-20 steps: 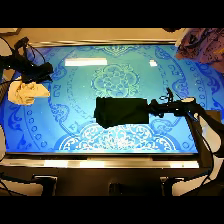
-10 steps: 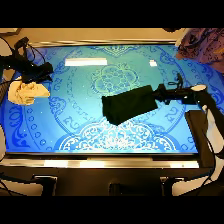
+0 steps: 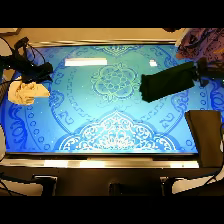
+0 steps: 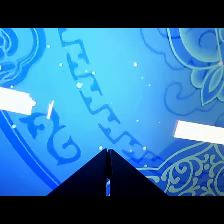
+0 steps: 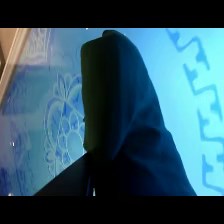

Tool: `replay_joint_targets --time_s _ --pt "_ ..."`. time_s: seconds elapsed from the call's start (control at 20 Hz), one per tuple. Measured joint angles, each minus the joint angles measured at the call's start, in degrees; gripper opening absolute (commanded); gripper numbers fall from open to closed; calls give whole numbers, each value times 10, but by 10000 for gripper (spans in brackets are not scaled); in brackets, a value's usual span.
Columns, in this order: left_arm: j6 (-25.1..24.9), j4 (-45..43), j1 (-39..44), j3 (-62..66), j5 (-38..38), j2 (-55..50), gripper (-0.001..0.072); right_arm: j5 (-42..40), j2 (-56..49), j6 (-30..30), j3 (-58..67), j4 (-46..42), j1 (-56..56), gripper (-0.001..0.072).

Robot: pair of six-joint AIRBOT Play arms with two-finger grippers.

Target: Fold the clothes and pants, and hang the long-sleeved shirts on hangers.

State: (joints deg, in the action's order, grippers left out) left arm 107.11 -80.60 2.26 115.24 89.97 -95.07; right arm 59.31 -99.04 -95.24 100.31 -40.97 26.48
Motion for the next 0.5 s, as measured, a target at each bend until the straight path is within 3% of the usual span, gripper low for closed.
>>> replay_joint_targets --time_s 0.25,0.5 --pt "6 0 0 0 0 0 16 -20 21 -113 35 -60 51 31" --pt "9 0 0 0 7 0 16 -7 72 -256 42 -197 66 31"
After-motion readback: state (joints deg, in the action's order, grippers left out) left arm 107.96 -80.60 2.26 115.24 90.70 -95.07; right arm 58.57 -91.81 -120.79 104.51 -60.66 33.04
